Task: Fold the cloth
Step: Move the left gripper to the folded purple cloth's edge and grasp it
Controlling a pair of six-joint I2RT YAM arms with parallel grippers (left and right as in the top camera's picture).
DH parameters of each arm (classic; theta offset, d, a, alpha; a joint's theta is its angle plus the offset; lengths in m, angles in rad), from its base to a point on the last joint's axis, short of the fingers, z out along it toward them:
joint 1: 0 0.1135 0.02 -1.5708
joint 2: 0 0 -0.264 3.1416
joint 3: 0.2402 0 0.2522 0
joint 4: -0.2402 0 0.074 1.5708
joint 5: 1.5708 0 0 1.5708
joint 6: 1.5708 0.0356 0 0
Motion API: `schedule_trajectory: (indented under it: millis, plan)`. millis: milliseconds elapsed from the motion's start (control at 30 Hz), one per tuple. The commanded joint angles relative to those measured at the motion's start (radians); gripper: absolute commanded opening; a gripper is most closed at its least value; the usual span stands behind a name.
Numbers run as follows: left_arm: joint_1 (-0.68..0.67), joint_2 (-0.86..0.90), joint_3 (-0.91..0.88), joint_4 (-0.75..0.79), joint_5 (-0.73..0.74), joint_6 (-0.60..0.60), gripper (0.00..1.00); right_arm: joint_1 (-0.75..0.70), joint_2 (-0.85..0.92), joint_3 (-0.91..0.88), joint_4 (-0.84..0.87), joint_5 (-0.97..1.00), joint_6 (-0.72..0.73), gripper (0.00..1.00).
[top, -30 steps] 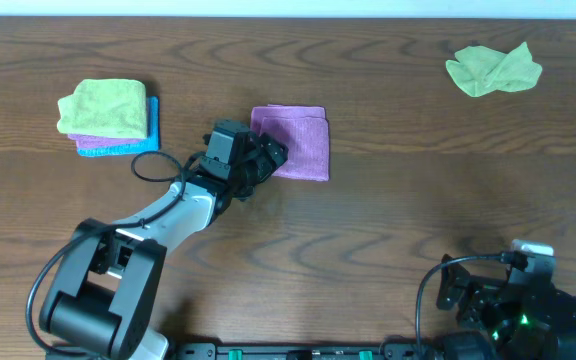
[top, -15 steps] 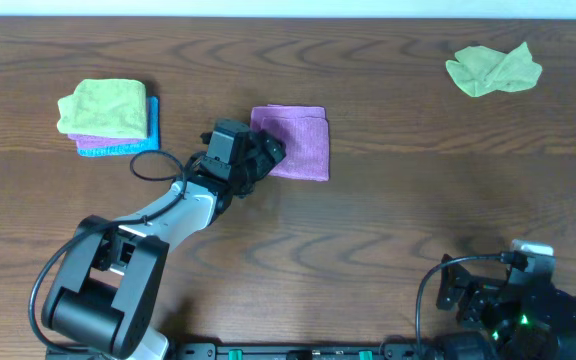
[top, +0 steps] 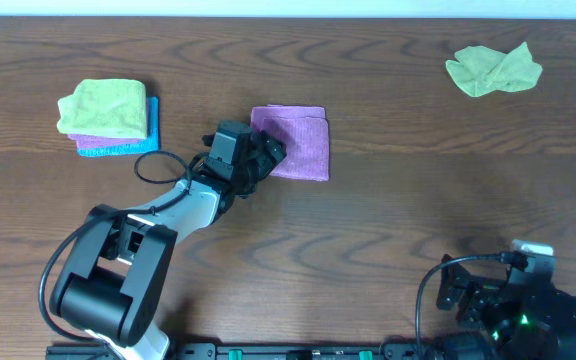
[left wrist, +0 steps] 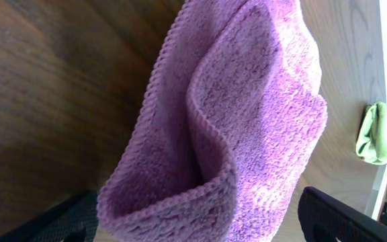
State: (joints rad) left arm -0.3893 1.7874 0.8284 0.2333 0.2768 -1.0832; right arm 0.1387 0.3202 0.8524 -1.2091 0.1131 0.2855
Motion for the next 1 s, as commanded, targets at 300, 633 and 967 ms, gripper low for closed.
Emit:
schedule_trajectory:
  millis: [300, 633, 967]
  plan:
    - [-0.006, 0.048, -0.006, 0.042, -0.022, -0.025, 0.95, -0.007, -0.002, -0.006, -0.001, 0.014, 0.017, 0.99]
    - [-0.035, 0.11, -0.006, 0.071, -0.023, -0.024, 0.71, -0.007, -0.002, -0.006, -0.001, 0.014, 0.017, 0.99]
    - [-0.035, 0.122, -0.006, 0.109, -0.04, -0.009, 0.06, -0.007, -0.002, -0.006, -0.001, 0.014, 0.017, 0.99]
